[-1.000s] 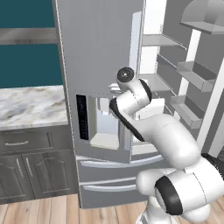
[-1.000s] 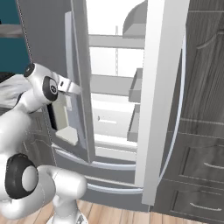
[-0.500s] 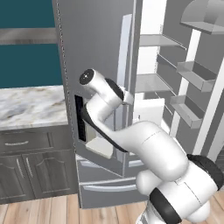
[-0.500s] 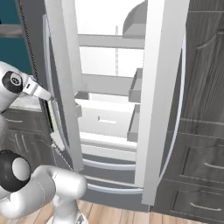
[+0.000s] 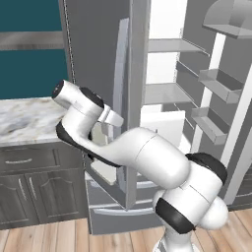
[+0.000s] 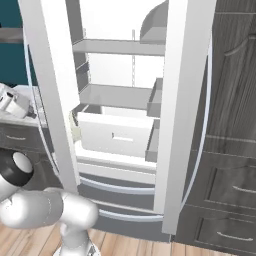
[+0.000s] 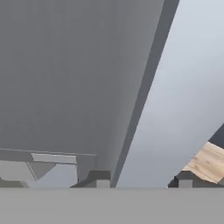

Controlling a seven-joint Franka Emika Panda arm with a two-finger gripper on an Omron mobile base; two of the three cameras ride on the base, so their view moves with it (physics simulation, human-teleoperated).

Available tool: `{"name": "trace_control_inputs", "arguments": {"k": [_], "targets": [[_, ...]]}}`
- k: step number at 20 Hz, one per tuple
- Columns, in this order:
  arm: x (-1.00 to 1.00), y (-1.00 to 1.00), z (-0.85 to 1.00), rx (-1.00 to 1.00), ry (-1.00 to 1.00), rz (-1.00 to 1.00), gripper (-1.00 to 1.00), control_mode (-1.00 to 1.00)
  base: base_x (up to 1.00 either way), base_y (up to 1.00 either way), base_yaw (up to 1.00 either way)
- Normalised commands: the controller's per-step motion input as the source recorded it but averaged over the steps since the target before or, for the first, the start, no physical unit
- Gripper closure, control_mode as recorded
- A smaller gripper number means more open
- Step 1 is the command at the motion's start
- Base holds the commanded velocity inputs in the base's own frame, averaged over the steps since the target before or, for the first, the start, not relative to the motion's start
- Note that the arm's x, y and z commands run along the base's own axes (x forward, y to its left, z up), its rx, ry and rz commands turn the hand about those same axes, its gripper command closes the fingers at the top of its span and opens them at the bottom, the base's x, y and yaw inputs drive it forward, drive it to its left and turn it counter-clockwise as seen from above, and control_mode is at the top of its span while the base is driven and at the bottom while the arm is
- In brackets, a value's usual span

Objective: Place one of the steaks on the plate and the other in the bowl. Then place the bowl in the fridge.

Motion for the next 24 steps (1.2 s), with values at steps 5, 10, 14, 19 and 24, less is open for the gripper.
{"name": "trace_control_inputs", "arguments": {"k": [5, 10, 14, 19, 24], "targets": [[-0.02, 0.75, -0.08, 0.0, -0.05, -0.18, -1.0, -1.0, 0.0, 0.0, 0.0], [-0.02, 0.16, -0.1, 0.0, -0.02, 0.0, -1.0, -1.0, 0.0, 0.0, 0.0], [-0.22, 0.38, -0.23, -0.03, 0.0, 0.0, -1.0, -1.0, 0.0, 0.0, 0.0], [-0.01, 0.24, -0.26, -0.03, 0.11, 0.0, -1.0, -1.0, 0.0, 0.0, 0.0], [-0.45, -0.11, -0.07, -0.03, 0.02, 0.0, -1.0, -1.0, 0.0, 0.0, 0.0]]}}
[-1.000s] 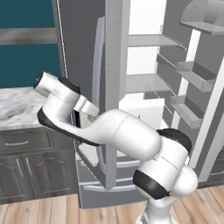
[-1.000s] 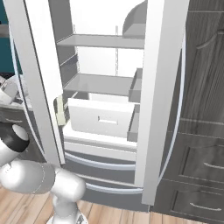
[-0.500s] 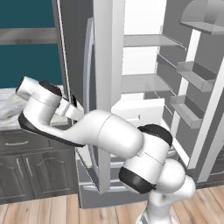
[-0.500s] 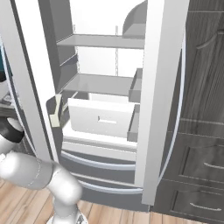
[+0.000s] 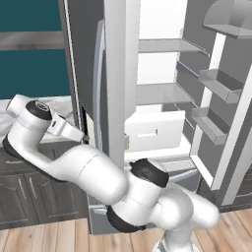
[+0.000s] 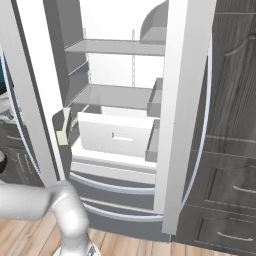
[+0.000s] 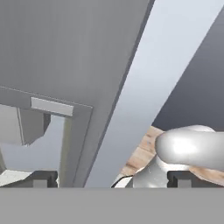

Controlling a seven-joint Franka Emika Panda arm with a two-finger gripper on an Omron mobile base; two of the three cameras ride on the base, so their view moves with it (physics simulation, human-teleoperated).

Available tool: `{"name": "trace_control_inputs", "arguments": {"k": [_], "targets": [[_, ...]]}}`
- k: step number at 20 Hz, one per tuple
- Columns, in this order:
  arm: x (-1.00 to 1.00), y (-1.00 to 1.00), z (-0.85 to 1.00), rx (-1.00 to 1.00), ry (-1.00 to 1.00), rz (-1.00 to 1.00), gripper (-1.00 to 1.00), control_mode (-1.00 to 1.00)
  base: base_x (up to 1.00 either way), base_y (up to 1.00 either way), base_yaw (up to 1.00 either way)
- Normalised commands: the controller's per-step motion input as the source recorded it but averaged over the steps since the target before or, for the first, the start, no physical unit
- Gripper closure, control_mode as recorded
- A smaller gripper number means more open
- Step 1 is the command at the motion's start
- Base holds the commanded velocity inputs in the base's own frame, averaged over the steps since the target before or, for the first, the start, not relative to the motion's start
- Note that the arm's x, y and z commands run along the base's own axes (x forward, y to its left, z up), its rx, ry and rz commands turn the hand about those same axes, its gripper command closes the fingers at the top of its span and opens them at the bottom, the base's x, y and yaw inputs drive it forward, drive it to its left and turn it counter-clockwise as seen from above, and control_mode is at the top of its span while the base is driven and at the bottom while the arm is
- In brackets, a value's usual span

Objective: Place one of the steaks on the plate and the other in the bowl. Then place the bowl in the fridge.

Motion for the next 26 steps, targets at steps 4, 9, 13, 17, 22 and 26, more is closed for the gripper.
{"name": "trace_control_inputs", "arguments": {"k": [4, 9, 13, 17, 22, 26], "targets": [[-1.0, -0.7, 0.0, 0.0, -0.11, 0.04, -1.0, -1.0, 0.0, 0.0, 0.0], [-1.0, -0.96, 0.0, 0.02, -0.07, 0.09, -1.0, -1.0, 0.0, 0.0, 0.0], [-1.0, -0.86, -0.03, 0.05, -0.13, 0.29, -1.0, -1.0, 0.0, 0.0, 0.0], [-1.0, -0.85, -0.12, 0.15, -0.14, 0.55, -1.0, -1.0, 0.0, 0.0, 0.0], [-0.52, -0.99, -0.02, 0.32, 0.01, 0.38, -1.0, -1.0, 0.0, 0.0, 0.0], [0.47, -0.98, 0.0, 0.63, 0.05, 0.0, -1.0, -1.0, 0.0, 0.0, 0.0]]}}
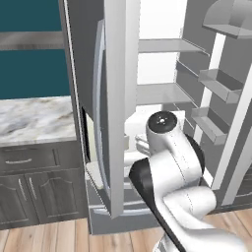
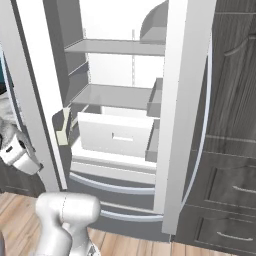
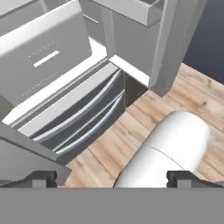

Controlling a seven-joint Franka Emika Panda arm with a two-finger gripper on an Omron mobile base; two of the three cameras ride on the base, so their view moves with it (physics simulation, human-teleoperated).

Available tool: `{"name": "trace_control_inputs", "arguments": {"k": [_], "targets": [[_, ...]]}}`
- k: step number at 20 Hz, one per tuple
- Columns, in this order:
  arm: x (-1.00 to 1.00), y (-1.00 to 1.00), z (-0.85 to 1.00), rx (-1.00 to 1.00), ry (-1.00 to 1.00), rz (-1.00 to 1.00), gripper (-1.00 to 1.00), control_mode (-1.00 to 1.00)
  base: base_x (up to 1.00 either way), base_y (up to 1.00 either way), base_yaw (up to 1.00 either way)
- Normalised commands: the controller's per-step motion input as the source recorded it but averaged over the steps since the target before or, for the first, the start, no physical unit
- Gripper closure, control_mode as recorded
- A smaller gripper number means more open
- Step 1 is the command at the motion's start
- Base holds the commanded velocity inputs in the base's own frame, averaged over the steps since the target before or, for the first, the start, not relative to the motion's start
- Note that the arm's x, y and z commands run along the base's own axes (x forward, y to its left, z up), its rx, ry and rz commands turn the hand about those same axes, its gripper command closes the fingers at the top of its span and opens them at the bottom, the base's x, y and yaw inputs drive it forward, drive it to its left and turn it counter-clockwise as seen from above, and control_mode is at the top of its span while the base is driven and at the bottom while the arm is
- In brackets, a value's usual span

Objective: Place one of the steaks on the plate and the other in the bowl. Then place the bowl in the fridge.

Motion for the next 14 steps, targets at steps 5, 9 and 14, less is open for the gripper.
{"name": "trace_control_inputs", "arguments": {"k": [5, 9, 14], "targets": [[1.0, -0.74, -0.04, 0.6, 0.01, -0.09, -1.0, -1.0, 0.0, 0.0, 0.0], [1.0, -0.64, -0.17, 0.56, 0.0, -0.08, -1.0, -1.0, 0.0, 0.0, 0.0], [1.0, -0.15, -0.36, 0.27, 0.04, 0.0, -1.0, -1.0, 0.0, 0.0, 0.0]]}}
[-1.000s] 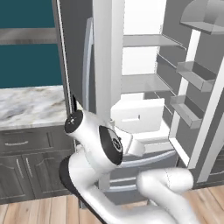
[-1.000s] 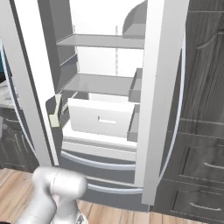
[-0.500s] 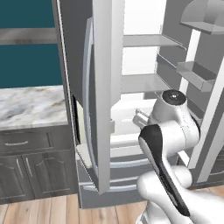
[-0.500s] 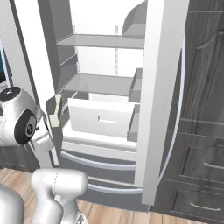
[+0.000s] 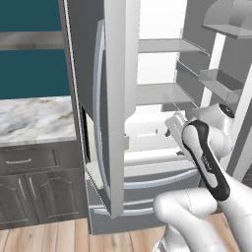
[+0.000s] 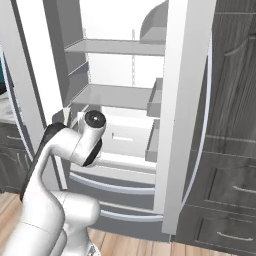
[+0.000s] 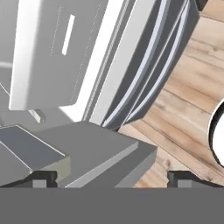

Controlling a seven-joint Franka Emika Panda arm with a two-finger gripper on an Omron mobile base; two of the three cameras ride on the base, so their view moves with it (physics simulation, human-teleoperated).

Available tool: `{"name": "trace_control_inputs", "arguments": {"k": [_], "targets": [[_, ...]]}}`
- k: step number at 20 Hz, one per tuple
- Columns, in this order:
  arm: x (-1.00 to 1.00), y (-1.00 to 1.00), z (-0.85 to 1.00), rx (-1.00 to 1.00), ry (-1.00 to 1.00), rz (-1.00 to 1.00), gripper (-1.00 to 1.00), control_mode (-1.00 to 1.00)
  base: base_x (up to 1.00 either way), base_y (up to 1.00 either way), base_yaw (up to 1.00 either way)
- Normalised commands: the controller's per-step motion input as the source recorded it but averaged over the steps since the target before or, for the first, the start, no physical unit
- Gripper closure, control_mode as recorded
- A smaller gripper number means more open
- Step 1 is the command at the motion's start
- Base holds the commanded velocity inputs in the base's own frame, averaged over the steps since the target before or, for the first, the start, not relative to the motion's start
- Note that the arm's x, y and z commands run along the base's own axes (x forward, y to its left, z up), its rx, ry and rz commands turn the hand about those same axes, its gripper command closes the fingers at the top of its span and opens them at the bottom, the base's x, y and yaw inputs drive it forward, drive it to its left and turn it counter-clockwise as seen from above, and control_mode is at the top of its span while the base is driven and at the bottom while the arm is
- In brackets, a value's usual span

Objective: Place one of the steaks on the plate and the other in the bowl. Then place the bowl in the fridge.

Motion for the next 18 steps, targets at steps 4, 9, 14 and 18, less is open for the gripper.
{"name": "trace_control_inputs", "arguments": {"k": [4, 9, 14, 18], "targets": [[0.99, 0.4, -0.21, 0.03, 0.0, 0.01, -1.0, -1.0, 0.0, 0.0, 0.0], [1.0, 0.08, -0.24, 0.06, 0.0, 0.11, -1.0, -1.0, 0.0, 0.0, 0.0], [0.99, 0.21, -0.45, 0.32, 0.19, 0.26, -1.0, -1.0, 0.0, 0.0, 0.0], [1.0, 0.48, -0.1, 0.45, 0.17, 0.24, -1.0, -1.0, 0.0, 0.0, 0.0]]}}
